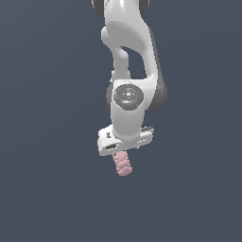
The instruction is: Pick up the object and move it to a goal position.
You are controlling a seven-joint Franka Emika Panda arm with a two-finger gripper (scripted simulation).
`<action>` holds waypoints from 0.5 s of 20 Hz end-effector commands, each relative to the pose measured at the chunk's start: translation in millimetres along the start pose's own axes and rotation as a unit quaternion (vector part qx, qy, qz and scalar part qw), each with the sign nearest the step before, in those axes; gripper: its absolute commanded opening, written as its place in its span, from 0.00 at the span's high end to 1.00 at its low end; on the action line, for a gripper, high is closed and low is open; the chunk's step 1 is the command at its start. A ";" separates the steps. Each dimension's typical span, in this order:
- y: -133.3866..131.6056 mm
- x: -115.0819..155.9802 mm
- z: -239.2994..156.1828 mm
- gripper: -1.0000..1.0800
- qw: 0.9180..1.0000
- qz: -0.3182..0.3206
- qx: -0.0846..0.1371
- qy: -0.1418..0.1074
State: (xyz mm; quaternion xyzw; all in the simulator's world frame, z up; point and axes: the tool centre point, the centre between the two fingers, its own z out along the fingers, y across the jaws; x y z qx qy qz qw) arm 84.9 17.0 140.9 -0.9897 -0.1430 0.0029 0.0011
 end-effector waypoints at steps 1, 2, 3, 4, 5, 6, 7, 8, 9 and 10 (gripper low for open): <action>6.1 6.8 2.7 0.04 1.000 -0.011 -0.001 0.001; 8.0 8.8 3.7 0.04 1.000 -0.014 -0.001 0.001; 9.8 10.5 4.5 0.04 1.000 -0.017 -0.001 0.002; 11.4 12.0 5.3 0.04 1.000 -0.019 -0.001 0.002; 12.8 13.3 5.9 0.04 1.000 -0.021 -0.001 0.002; 13.9 14.4 6.5 0.04 1.000 -0.023 -0.001 0.002; 14.9 15.3 7.0 0.04 1.000 -0.024 -0.001 0.002; 15.6 16.0 7.3 0.04 1.000 -0.026 -0.002 0.002; 16.1 16.5 7.6 0.04 1.000 -0.026 -0.002 0.003; 16.4 16.8 7.8 0.04 1.000 -0.027 -0.002 0.003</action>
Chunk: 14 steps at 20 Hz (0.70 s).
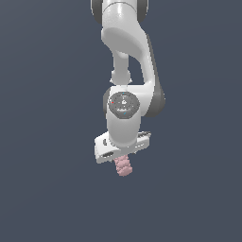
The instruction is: Pick up the object and move it to a goal position.
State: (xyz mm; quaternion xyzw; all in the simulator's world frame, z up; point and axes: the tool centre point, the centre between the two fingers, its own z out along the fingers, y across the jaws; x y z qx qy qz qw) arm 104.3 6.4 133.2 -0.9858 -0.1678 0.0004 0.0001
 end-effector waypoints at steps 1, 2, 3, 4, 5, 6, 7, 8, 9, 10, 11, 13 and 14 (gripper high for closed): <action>1.1 1.1 0.3 0.04 1.000 -0.002 0.000 0.000; 0.5 0.4 0.2 0.04 1.000 -0.001 0.000 0.000; 0.5 0.4 0.7 0.04 1.000 -0.001 0.000 0.000; 0.6 0.4 2.1 0.04 1.000 -0.001 0.000 0.000; 0.7 0.3 4.4 0.04 1.000 -0.001 0.000 0.000; 0.8 0.3 7.6 0.04 1.000 -0.001 0.000 0.000; 0.5 0.4 11.6 0.04 1.000 -0.001 0.000 0.000; 0.6 0.2 16.7 0.04 1.000 -0.001 0.000 0.000; 0.4 0.2 22.6 0.04 1.000 -0.001 0.000 0.000; 0.6 0.0 29.3 0.04 1.000 -0.001 0.000 0.000; 0.3 -0.1 35.2 0.04 1.000 -0.002 0.000 0.000; 0.6 -0.4 44.6 0.04 1.000 -0.002 0.000 0.000; 0.3 -0.3 47.8 0.04 1.000 -0.002 0.000 0.000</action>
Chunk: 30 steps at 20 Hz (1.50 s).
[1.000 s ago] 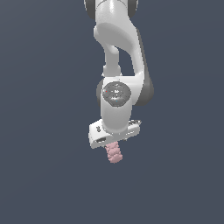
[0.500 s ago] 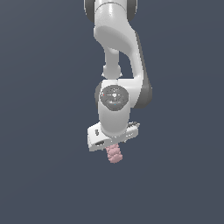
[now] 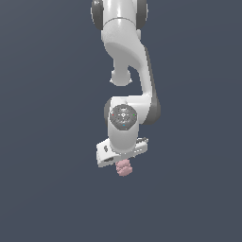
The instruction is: Pick up the object and move it to a goal position.
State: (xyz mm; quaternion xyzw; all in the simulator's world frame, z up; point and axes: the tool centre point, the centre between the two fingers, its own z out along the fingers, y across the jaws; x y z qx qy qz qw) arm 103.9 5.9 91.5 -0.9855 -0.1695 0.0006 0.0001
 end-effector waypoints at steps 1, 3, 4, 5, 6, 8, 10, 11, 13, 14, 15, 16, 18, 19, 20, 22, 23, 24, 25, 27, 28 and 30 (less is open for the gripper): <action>0.0 0.2 8.6 0.04 1.000 0.000 0.000 0.001; 0.2 0.6 11.0 0.04 1.000 0.000 0.000 0.001; 0.3 0.9 10.9 0.04 1.000 0.000 0.000 0.001; 0.4 1.3 9.9 0.04 1.000 0.000 0.000 0.001; 0.5 1.6 9.0 0.04 1.000 0.000 0.000 0.001; 0.5 1.7 8.6 1.00 1.000 0.000 0.000 0.001; 0.5 1.7 8.6 1.00 1.000 0.000 0.000 0.001; 0.5 1.7 8.6 1.00 1.000 0.000 0.000 0.001; 0.5 1.7 8.6 1.00 1.000 0.000 0.000 0.001; 0.5 1.7 8.6 1.00 1.000 0.000 0.000 0.001; 0.5 1.7 8.6 1.00 1.000 0.000 0.000 0.001; 0.5 1.7 8.6 1.00 1.000 0.000 0.000 0.001; 0.5 1.6 8.9 1.00 1.000 0.000 0.000 0.000; 0.3 1.5 8.7 1.00 1.000 0.000 0.000 0.000; -0.2 1.4 8.2 1.00 1.000 0.000 0.000 0.000; -2.3 0.8 6.3 1.00 1.000 0.000 0.000 0.000; -3.9 0.3 4.8 1.00 1.000 0.000 0.000 0.000; -5.9 -0.2 3.0 1.00 1.000 0.000 0.000 0.000; -8.2 -0.9 0.8 1.00 1.000 0.000 0.000 0.000; -14.2 -2.6 -4.8 1.00 1.000 0.000 0.000 0.000; -17.8 -3.6 -8.2 1.00 1.000 0.000 0.000 0.000; -26.5 -5.9 -16.2 1.00 1.000 0.000 0.000 0.000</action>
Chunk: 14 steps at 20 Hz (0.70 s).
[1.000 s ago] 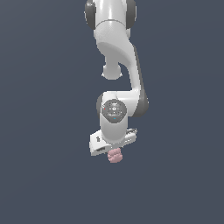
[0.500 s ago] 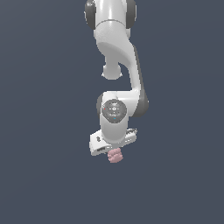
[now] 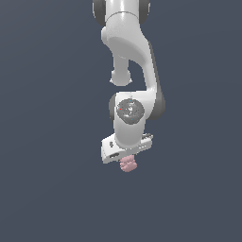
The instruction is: Pick up the object and move it to a goal position.
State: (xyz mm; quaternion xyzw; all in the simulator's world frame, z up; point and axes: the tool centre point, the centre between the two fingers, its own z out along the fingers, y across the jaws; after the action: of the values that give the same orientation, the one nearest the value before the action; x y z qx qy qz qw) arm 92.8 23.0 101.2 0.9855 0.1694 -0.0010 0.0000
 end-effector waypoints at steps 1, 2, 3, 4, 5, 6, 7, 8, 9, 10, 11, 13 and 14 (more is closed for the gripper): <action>-11.6 -2.5 -11.1 1.00 1.000 0.000 0.000 0.001; -17.1 -4.0 -16.2 1.00 1.000 0.000 0.000 0.001; -23.0 -5.7 -21.8 1.00 1.000 0.000 0.000 0.001; -29.5 -7.4 -27.9 1.00 1.000 0.000 0.000 0.001; -36.6 -9.4 -34.5 1.00 1.000 0.000 0.000 0.001; -44.4 -11.4 -41.8 1.00 1.000 -0.001 -0.001 0.001; -52.7 -13.6 -49.5 1.00 1.000 -0.001 -0.001 0.001; -61.3 -15.9 -57.7 1.00 1.000 -0.001 -0.001 0.001; -70.0 -18.3 -65.9 1.00 1.000 -0.001 -0.001 0.001; -79.0 -20.5 -74.2 1.00 1.000 -0.001 -0.001 0.001; -87.7 -22.8 -82.5 1.00 1.000 -0.001 -0.001 0.001; -105.0 -27.3 -99.0 1.00 1.000 -0.001 -0.001 0.001; -113.7 -29.5 -107.2 1.00 1.000 -0.001 -0.001 0.001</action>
State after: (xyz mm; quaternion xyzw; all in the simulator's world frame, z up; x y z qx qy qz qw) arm 35.3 109.2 195.7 0.9854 0.1702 -0.0004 0.0006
